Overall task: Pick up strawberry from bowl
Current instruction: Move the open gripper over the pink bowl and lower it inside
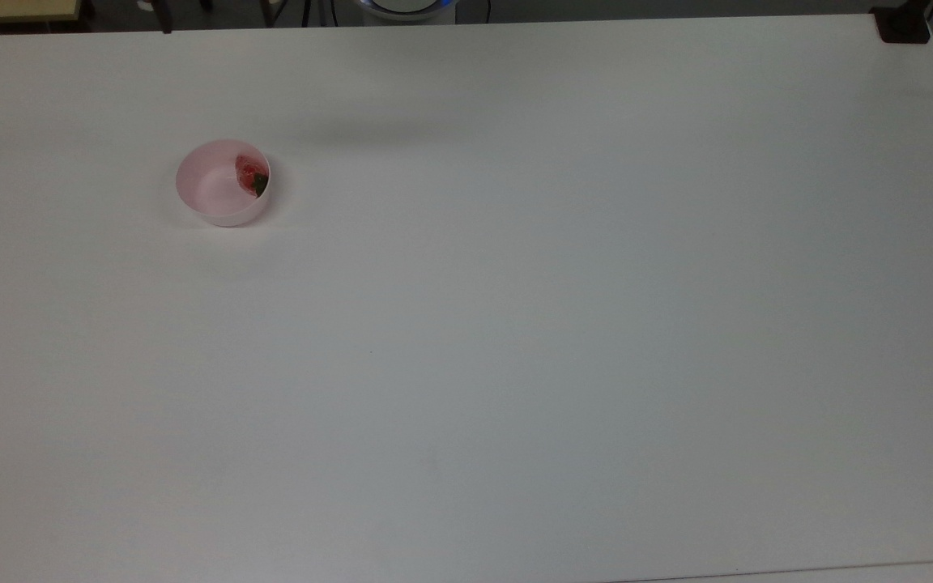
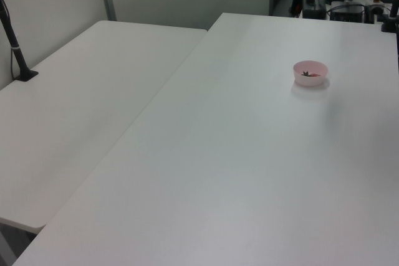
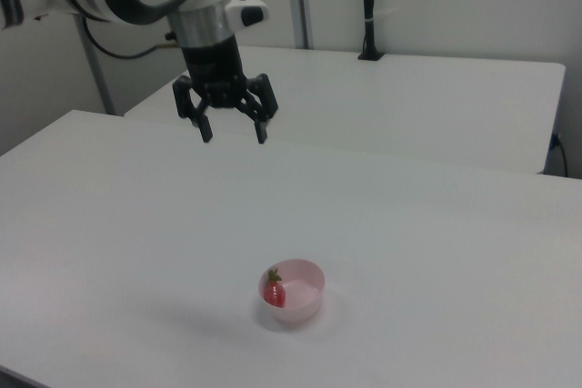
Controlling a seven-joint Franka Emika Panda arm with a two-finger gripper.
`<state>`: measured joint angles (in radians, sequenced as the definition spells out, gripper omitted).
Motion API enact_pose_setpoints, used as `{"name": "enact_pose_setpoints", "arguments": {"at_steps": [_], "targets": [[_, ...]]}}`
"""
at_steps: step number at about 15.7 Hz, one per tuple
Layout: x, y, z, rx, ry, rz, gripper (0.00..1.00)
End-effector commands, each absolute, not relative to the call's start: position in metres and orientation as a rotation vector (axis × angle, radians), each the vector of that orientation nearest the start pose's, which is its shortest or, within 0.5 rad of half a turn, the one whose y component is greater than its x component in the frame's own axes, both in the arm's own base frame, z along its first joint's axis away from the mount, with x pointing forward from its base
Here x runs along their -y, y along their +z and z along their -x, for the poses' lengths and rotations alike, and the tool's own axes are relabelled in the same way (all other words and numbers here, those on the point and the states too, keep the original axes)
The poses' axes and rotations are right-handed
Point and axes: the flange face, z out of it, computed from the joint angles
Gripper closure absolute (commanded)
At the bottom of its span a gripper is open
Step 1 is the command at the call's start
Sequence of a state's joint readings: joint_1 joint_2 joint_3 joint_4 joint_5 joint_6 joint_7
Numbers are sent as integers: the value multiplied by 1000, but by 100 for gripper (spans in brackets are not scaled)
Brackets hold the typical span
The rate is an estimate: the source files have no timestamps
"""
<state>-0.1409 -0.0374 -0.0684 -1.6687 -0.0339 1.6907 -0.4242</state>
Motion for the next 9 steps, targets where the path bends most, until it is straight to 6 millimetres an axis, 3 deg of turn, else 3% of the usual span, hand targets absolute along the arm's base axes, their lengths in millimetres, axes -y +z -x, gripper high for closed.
{"name": "enact_pose_setpoints", "arguments": {"at_steps": [1, 3, 6, 9], "targets": [[146, 564, -531, 811, 118, 3120, 0], [164, 515, -538, 886, 167, 3135, 0], [190, 436, -546, 854, 87, 3176, 0], [198, 387, -552, 763, 174, 3167, 7]]}}
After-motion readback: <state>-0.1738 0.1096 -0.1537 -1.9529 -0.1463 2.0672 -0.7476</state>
